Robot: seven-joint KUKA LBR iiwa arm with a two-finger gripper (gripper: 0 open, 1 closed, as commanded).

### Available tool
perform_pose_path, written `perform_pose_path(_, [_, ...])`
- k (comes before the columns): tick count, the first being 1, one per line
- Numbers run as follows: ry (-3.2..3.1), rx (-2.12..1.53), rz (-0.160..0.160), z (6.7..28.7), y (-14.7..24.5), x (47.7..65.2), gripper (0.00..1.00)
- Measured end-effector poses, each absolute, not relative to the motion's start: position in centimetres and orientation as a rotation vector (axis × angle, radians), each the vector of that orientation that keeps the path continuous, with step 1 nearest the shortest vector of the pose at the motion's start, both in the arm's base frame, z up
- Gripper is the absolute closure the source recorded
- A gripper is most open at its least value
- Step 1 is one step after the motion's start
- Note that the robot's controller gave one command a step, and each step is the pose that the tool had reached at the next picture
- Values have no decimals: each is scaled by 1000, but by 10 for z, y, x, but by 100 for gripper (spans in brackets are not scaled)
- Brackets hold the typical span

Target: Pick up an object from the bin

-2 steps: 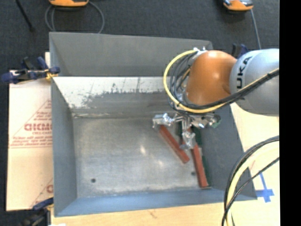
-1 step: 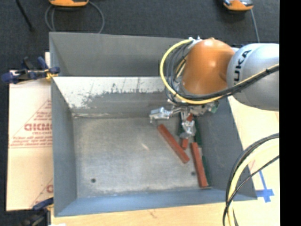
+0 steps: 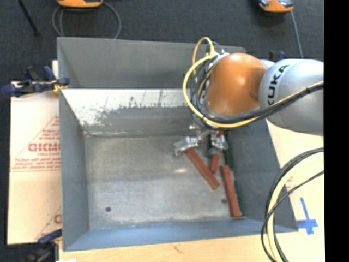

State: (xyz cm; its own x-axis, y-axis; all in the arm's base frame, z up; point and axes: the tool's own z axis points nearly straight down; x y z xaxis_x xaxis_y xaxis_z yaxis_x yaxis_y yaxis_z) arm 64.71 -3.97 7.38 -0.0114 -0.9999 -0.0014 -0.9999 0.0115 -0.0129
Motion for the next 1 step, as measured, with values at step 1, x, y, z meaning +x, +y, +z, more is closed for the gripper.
perform_pose_path(1, [2233, -2194, -9, 77, -40, 650, 0])
